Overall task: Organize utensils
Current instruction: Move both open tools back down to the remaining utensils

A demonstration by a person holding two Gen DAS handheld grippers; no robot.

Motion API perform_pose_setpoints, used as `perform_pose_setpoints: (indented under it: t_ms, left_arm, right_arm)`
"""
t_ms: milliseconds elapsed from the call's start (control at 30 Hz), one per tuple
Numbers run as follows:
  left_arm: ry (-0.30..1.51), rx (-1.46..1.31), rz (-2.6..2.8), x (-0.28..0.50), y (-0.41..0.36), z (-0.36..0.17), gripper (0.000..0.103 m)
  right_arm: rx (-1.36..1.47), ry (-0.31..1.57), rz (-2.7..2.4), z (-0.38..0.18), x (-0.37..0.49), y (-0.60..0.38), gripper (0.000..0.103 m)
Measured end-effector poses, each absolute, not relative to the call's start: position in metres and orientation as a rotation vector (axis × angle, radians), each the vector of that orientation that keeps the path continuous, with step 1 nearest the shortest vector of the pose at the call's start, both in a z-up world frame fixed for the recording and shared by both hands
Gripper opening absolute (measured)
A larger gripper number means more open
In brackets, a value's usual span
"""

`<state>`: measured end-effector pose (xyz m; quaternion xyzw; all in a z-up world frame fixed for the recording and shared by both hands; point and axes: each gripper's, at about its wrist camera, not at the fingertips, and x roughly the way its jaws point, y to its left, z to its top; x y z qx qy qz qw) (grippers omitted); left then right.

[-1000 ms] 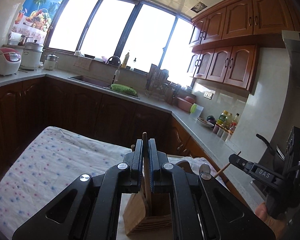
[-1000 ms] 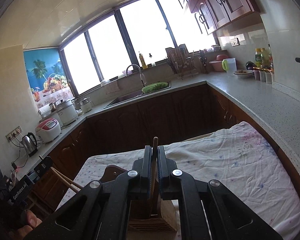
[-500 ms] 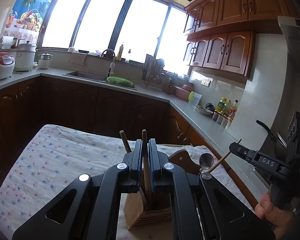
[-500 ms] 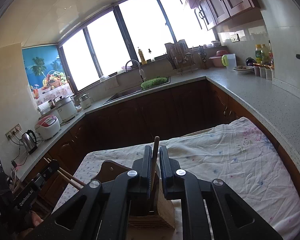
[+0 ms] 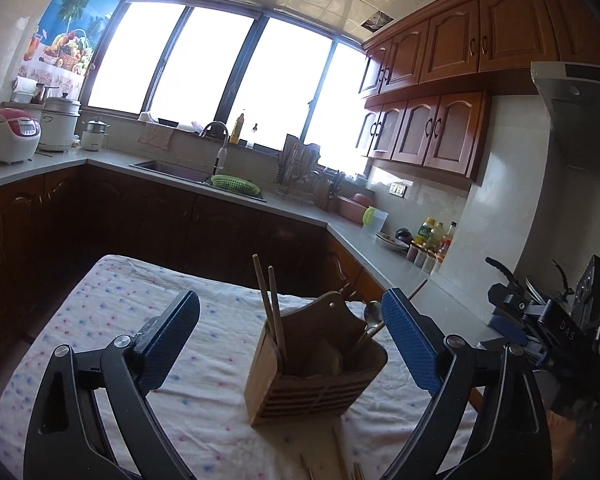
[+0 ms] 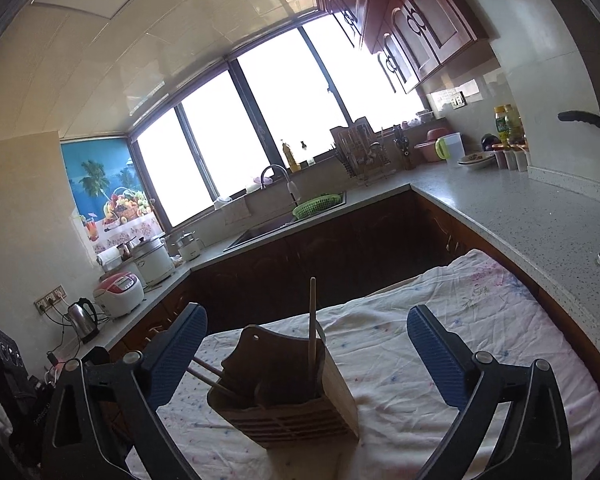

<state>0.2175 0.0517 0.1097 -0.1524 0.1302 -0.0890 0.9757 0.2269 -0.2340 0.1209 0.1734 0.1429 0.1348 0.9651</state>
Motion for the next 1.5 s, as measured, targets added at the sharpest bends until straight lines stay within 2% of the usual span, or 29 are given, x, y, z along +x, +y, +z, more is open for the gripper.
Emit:
perform_pose_setpoints:
  t_ms: [667,1300,1467,1500]
  left_arm:
    - [0.512,-0.345,-0.183,0.126,0.057,0.018,0.095]
    - [0.769,-0.225,-0.232,0.142,0.014,-0.023,0.095]
    - [0.837,-0.167,-0.264,0.156,-0.005,-0.034,0.087]
    - [0.845,-0.155,-0.264,0.159,-0.009,-0.037,0.08]
  right_arm:
    - [0.331,0.506,0.233,0.03,0.108,-0.246,0.102]
    - [0.311,0.582,0.229,0.004,0.101,-0.242,0.102]
    - [0.31,0.595,0.227,0.0,0.106,-0.245,0.101]
    - [0.313,0.598,0.228,-0.001,0.108,-0.246,0.101]
